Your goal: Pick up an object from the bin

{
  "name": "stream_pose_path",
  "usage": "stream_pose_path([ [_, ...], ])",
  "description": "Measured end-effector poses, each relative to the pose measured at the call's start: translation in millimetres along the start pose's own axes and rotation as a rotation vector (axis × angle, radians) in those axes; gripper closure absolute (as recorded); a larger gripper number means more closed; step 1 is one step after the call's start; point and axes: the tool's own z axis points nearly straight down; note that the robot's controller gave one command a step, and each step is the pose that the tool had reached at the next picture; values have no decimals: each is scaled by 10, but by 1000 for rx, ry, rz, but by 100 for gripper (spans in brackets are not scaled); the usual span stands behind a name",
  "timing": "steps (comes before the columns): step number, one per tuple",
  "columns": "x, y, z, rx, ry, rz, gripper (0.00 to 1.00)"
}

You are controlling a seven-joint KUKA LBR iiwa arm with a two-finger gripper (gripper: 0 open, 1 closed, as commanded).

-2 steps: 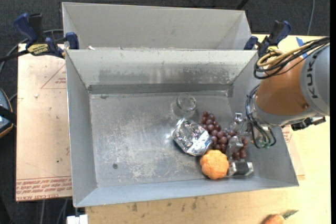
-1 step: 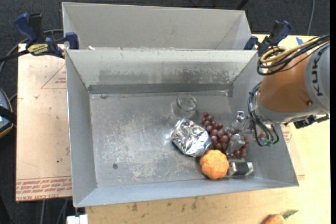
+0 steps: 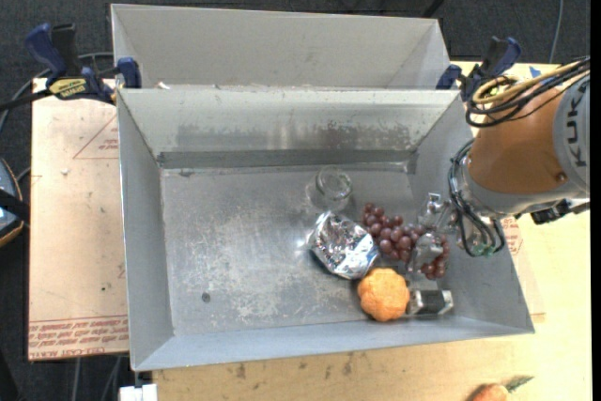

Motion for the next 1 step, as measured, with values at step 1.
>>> stream_pose_path([
  [1, 8, 3, -187, 0, 3, -1, 100],
])
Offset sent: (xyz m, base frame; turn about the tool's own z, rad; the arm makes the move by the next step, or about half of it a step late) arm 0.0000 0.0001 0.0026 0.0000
